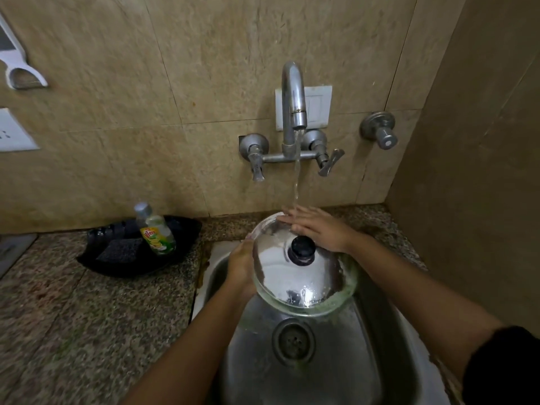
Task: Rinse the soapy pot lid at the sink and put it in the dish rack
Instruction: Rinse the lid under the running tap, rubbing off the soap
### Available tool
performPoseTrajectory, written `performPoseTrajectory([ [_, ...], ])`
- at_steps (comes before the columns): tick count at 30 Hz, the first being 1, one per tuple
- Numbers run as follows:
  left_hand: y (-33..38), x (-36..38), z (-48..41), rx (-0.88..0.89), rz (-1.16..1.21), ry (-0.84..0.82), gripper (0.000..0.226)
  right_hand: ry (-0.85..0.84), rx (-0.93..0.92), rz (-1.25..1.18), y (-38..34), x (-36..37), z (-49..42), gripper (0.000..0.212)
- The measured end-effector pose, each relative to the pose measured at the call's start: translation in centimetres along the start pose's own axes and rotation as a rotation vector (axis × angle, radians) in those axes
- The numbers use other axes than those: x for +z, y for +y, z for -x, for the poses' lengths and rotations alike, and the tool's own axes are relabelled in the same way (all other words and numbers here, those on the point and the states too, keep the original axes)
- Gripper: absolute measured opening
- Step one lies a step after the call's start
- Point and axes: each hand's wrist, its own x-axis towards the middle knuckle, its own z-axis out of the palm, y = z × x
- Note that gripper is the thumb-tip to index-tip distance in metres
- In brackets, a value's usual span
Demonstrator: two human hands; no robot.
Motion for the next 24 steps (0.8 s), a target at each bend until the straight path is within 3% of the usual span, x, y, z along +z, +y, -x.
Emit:
performPoseTrajectory([
  [3, 0.0, -0.3, -0.3, 0.041, -0.009, 0.056, 0.034, 0.140, 0.116, -0.009, 1.0, 0.4, 1.0, 0.042],
  [7, -0.2, 0.2, -0.4, 0.055, -0.052, 0.040, 0.032, 0.046, 0.031, -0.258, -0.9, 0.3, -0.9, 0.037],
  [12, 0.7, -0.1, -0.7, 0.174, -0.007, 0.193, 0.029, 0.215, 0.142, 0.087, -1.2, 2.3, 3.8, 0.051],
  [16, -0.4, -0.2, -0.8, 0.204, 0.002, 0.225, 0.033, 0.298, 0.136, 0.145, -6.2, 8.2, 7.5, 0.053],
  [20, -1.3, 0.5, -0.7, 0.202, 0.098, 0.253, 0.036, 0.421, 0.235, 0.155, -6.4, 9.4, 6.2, 0.050],
  [22, -1.3, 0.6, -0.9, 0.183, 0.172, 0.254, 0.036, 0.385, 0.099, 0.163, -6.4, 9.1, 6.0, 0.049],
  [24, -1.4, 0.7, -0.8, 0.197, 0.181, 0.204, 0.038, 0.258, -0.157, 0.279, -6.6, 9.2, 5.6, 0.049],
])
